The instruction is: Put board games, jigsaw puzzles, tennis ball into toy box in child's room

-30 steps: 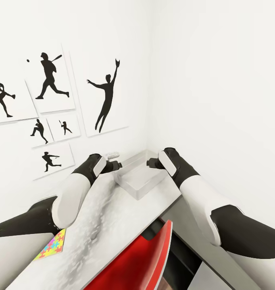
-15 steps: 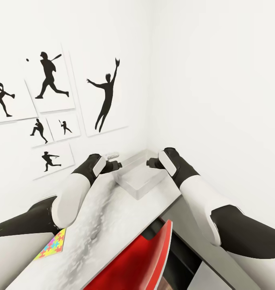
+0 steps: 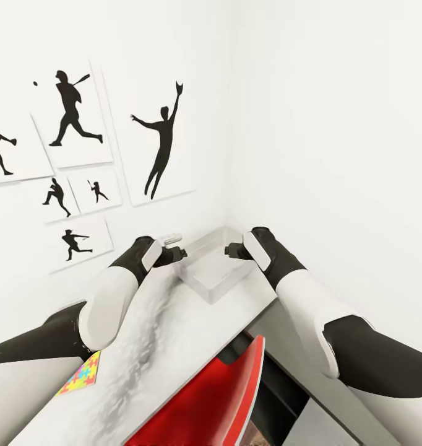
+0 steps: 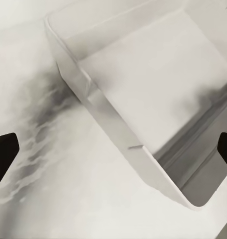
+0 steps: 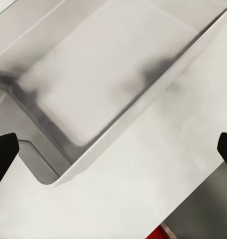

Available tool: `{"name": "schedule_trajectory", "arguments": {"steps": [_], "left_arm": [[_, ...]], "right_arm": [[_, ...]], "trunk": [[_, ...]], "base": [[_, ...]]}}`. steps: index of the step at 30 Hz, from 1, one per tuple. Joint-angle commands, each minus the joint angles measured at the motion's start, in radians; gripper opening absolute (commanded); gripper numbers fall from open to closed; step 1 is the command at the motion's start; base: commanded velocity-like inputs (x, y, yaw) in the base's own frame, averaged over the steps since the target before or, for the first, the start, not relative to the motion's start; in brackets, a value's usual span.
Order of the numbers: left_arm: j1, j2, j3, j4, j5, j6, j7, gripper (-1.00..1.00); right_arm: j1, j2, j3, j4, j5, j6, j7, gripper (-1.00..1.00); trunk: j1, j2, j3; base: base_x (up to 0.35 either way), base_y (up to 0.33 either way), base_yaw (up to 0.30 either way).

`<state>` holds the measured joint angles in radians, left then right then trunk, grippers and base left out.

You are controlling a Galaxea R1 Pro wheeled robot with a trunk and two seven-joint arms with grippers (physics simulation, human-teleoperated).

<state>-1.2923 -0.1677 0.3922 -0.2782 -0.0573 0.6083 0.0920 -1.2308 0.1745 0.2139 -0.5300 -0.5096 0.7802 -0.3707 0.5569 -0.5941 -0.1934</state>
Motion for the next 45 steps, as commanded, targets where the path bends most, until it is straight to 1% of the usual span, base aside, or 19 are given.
{"name": "schedule_trajectory", "arguments": {"steps": [1,9,12,16,17,21,25,29,32,45], "left_arm": [[-0.001,-0.001,0.008,-0.003,-0.006,0.005,0.002,1.00],[-0.001,-0.001,0.010,-0.029,-0.006,0.007,0.002,1.00],[-0.002,-0.001,0.011,-0.034,-0.006,0.009,0.002,1.00],[-0.003,-0.001,0.011,-0.062,-0.006,0.026,0.002,1.00],[-0.003,-0.001,0.011,-0.078,-0.006,0.037,0.002,1.00],[-0.003,-0.002,0.012,-0.140,-0.006,0.093,0.002,1.00],[-0.002,-0.002,0.023,-0.166,-0.006,0.111,0.002,1.00],[-0.005,-0.002,0.057,-0.186,-0.006,0.119,0.002,1.00],[-0.005,-0.002,0.068,-0.194,-0.006,0.121,0.002,1.00],[-0.005,-0.002,0.076,-0.202,-0.007,0.122,0.003,1.00]], "right_arm": [[-0.001,0.000,0.002,-0.001,-0.009,0.002,-0.009,1.00],[-0.001,0.000,0.002,-0.003,-0.011,-0.001,-0.008,1.00],[-0.001,0.000,0.002,-0.024,-0.025,-0.001,-0.008,1.00],[-0.001,0.000,0.002,-0.068,-0.068,-0.001,-0.012,1.00],[-0.001,0.000,0.002,-0.075,-0.079,-0.001,-0.013,1.00],[-0.001,0.000,0.002,-0.085,-0.094,-0.003,-0.014,1.00],[-0.001,0.000,0.001,-0.088,-0.097,-0.004,-0.015,1.00],[-0.001,0.000,0.001,-0.089,-0.098,-0.026,-0.017,1.00],[-0.001,0.000,0.001,-0.090,-0.099,-0.033,-0.017,1.00],[-0.001,0.000,0.001,-0.090,-0.099,-0.039,-0.017,1.00]], "trunk": [[0.000,-0.002,-0.003],[0.000,-0.002,-0.016],[0.000,-0.002,-0.021],[0.000,-0.002,-0.028],[0.000,-0.002,-0.029],[0.000,-0.002,-0.036],[0.000,-0.002,-0.042],[0.000,-0.002,-0.049],[0.000,-0.002,-0.054],[0.000,-0.002,-0.075]], "base": [[0.000,0.000,0.000],[0.000,0.000,0.000],[0.000,0.000,0.000],[0.000,0.000,0.000],[0.000,0.000,0.000],[0.000,0.000,0.000],[0.000,0.000,0.000],[0.000,0.000,0.000],[0.000,0.000,0.000],[0.000,0.000,0.000]]}}
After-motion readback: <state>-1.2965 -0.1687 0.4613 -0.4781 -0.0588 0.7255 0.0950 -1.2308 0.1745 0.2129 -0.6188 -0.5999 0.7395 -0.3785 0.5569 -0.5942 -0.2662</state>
